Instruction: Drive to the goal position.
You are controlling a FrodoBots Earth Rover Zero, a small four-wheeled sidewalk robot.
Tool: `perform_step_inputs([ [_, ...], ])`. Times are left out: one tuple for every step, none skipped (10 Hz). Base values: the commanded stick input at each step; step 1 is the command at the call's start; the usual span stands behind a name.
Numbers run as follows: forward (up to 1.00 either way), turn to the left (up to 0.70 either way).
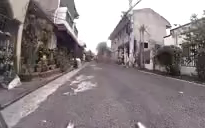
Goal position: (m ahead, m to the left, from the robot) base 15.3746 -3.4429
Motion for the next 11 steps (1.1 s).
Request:
perform_step_inputs([
  [0.7,0.13],
  [0.7,0.13],
  [0.7,0.13],
  [0.7,0.13],
  [0.7,0.12],
  [0.7,0.12],
  [0.7,0.12],
  [0.7,0.12],
  [0.7,0.09],
  [0.7,0.07],
  [0.7,0.04],
])
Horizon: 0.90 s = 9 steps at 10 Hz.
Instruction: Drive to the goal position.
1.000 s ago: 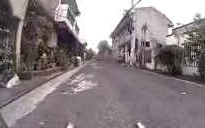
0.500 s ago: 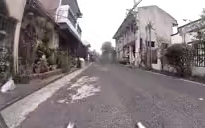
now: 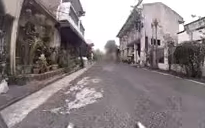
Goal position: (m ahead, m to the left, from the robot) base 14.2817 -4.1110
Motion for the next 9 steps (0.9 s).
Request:
perform_step_inputs([
  [0.7,0.02],
  [0.7,0.0],
  [0.7,-0.01],
  [0.7,-0.11],
  [0.7,-0.14],
  [0.7,-0.14],
  [0.7,-0.14],
  [0.7,-0.14],
  [0.7,-0.14],
])
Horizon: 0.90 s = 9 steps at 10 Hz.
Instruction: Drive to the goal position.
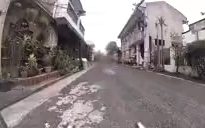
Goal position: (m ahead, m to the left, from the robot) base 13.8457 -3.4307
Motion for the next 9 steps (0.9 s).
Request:
perform_step_inputs([
  [0.7,-0.14],
  [0.7,-0.14],
  [0.7,-0.14],
  [0.7,-0.14],
  [0.7,-0.14],
  [0.7,-0.14],
  [0.7,-0.14],
  [0.7,-0.14],
  [0.7,-0.14],
])
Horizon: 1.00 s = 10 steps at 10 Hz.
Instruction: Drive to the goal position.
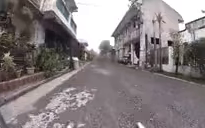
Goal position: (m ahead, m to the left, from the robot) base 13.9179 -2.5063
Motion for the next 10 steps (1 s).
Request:
perform_step_inputs([
  [0.7,-0.14],
  [0.7,-0.14],
  [0.7,-0.14],
  [0.7,-0.13],
  [0.7,-0.1],
  [0.7,-0.09],
  [0.7,-0.09],
  [0.7,-0.09],
  [0.7,-0.09],
  [0.7,-0.09],
])
